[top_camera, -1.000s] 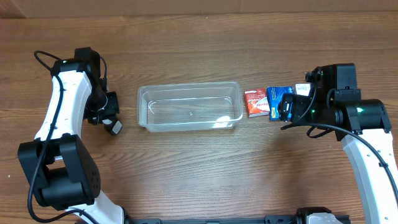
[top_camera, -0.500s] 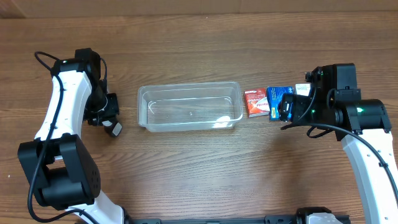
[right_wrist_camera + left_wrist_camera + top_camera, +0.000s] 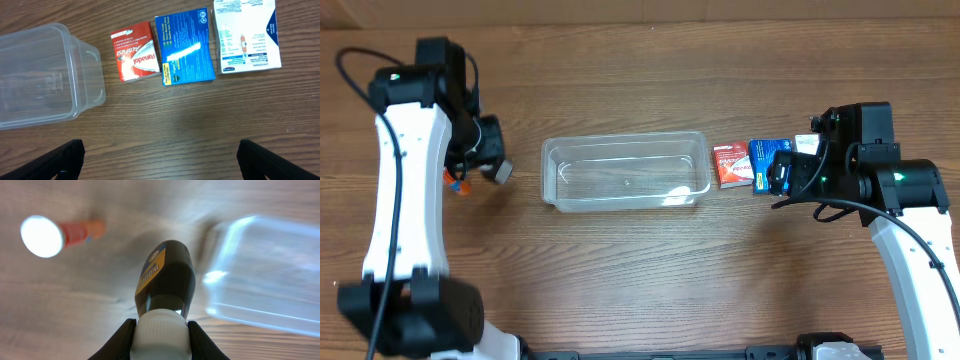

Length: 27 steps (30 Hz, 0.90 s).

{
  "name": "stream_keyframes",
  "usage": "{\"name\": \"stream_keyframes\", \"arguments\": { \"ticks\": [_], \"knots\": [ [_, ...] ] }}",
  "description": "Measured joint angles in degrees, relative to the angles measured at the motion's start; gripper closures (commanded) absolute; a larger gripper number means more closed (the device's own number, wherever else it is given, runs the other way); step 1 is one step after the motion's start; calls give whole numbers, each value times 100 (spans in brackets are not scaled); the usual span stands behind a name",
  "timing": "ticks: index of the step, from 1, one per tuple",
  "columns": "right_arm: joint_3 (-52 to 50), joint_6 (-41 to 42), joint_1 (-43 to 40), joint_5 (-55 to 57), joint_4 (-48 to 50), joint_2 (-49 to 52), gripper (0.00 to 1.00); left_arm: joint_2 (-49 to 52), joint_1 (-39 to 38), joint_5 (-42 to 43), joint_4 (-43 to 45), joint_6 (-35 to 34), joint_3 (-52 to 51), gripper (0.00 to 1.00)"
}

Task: Pack container
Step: 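Carry the brown bottle into the left end of the container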

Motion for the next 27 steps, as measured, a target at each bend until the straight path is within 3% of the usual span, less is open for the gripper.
{"name": "stream_keyframes", "arguments": {
  "ticks": [6, 12, 27],
  "knots": [
    [0, 7, -2, 0, -15, 0, 0, -560, -841, 295, 68, -306, 297, 96],
    [0, 4, -2, -2, -28, 0, 0, -295, -1499, 321, 505, -748, 297, 96],
    [0, 2, -2, 0, -37, 0, 0, 861, -1565, 201, 562, -1663, 295, 96]
  ]
}}
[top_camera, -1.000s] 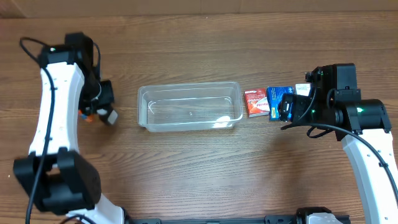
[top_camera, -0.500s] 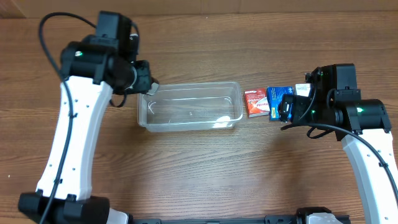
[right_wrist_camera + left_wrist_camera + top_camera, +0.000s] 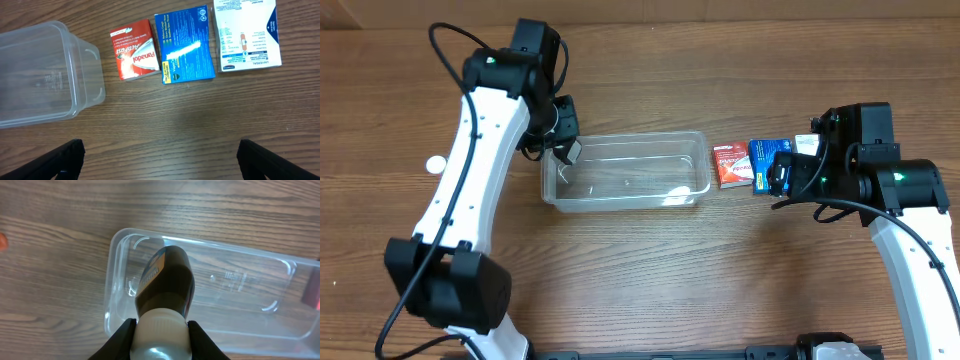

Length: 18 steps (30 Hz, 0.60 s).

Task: Pack container
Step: 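Carry the brown bottle into the left end of the container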

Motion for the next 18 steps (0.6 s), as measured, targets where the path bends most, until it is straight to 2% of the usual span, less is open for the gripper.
{"name": "stream_keyframes", "arguments": {
  "ticks": [11, 18],
  "knots": [
    [0, 0, 0, 0, -2, 0, 0, 551, 0, -212, 2, -898, 0, 96],
    [0, 0, 0, 0, -4, 0, 0, 743, -4, -254, 28, -1064, 0, 96]
  ]
}}
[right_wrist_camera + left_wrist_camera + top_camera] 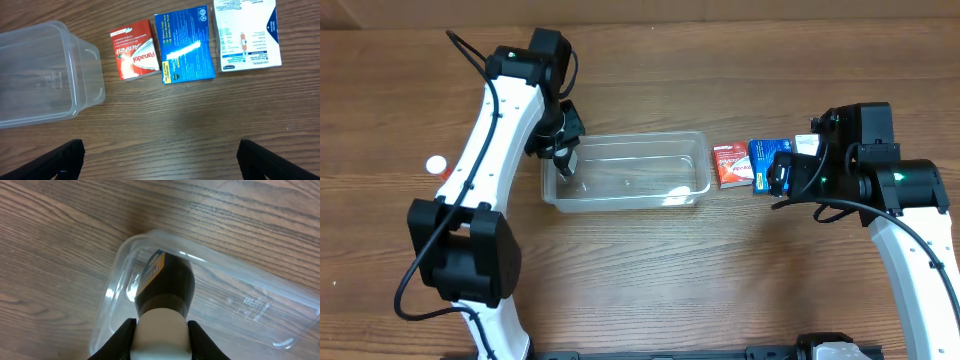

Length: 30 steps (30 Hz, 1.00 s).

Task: Pack container
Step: 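Carry the brown bottle into the left end of the container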

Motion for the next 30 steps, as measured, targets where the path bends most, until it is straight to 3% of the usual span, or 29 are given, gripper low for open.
{"name": "stream_keyframes", "arguments": {
  "ticks": [19, 20, 21, 24, 26, 30],
  "knots": [
    [0, 0, 0, 0, 0, 0, 0, 339, -61, -101, 155, -79, 0, 95],
    [0, 4, 0, 0, 0, 0, 0, 339, -61, -105, 164, -79, 0, 93],
    [0, 0, 0, 0, -7, 0, 0, 341, -61, -105, 173, -79, -2, 83],
    [0, 0, 2, 0, -22, 0, 0, 341, -61, -105, 173, -79, -20, 77],
    [0, 0, 0, -2, -26, 0, 0, 341, -61, -107, 166, -81, -24, 66],
    [0, 0, 0, -2, -37, 0, 0, 341, -61, -122, 153, -105, -24, 57]
  ]
}}
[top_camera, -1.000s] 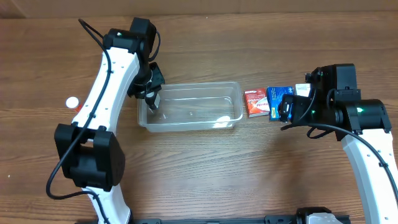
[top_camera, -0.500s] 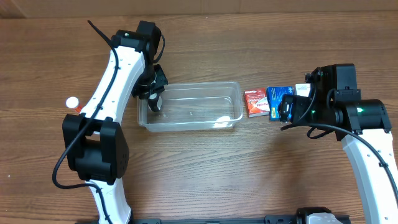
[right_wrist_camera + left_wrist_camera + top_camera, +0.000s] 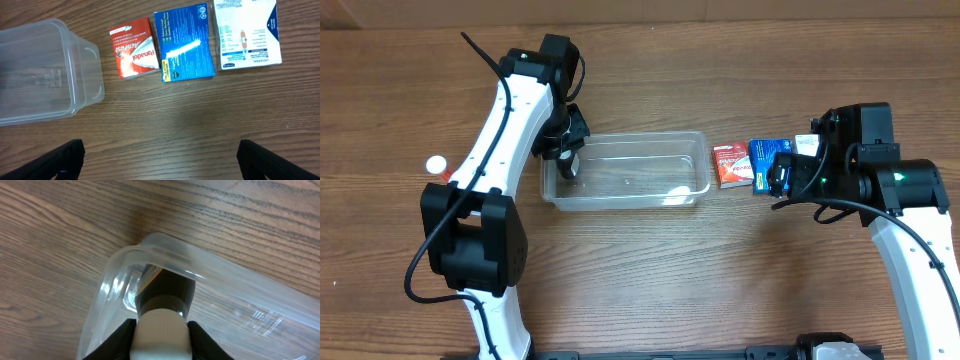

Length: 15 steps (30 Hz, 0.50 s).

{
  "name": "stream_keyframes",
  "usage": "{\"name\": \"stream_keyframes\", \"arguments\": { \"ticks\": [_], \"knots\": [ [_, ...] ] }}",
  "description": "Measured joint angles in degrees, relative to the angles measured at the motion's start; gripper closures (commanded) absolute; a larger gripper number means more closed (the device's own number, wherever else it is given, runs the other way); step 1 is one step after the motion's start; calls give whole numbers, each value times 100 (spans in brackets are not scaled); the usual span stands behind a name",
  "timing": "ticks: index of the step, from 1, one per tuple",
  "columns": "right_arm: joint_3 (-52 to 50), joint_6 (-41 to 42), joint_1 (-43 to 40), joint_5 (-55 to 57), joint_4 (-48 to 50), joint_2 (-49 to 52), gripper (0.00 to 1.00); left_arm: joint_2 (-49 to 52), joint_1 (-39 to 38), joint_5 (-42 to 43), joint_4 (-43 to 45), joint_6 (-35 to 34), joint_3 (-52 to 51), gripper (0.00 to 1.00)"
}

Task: Pack container
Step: 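Carry the brown bottle into the left end of the container, then open the left gripper and move it to the orange tube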

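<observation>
The clear plastic container (image 3: 625, 170) lies mid-table. My left gripper (image 3: 160, 339) is shut on the white cap of a dark bottle (image 3: 166, 292), whose body reaches down inside the container's left end (image 3: 165, 262); in the overhead view the gripper (image 3: 567, 160) sits at that end. A red Panadol box (image 3: 134, 48), a blue box (image 3: 185, 42) and a white plaster box (image 3: 246, 32) lie in a row right of the container. My right gripper (image 3: 160, 155) hovers open above the bare table in front of them.
A white-capped orange tube (image 3: 440, 167) lies on the table left of the left arm. The wooden table (image 3: 650, 270) stretches wide in front of the container.
The left gripper has gone lower at the container's left end; the bottle's body is now behind the clear wall, below the rim. The right arm has not moved.
The left gripper held the dark bottle over the table beside the orange tube, left of the container. Then it was above the container's left end, then lower over that corner, and now the bottle is inside the rim. The right gripper stayed open and still.
</observation>
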Motion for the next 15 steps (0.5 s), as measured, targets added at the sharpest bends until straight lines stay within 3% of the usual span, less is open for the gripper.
{"name": "stream_keyframes", "arguments": {
  "ticks": [2, 15],
  "knots": [
    [0, 0, 0, 2, -2, 0, 0, 0, 0, -7, -11, 2, 0, 53],
    [0, 2, 0, 2, -9, 0, 0, 0, 0, -22, -92, 11, 0, 48]
  ]
}}
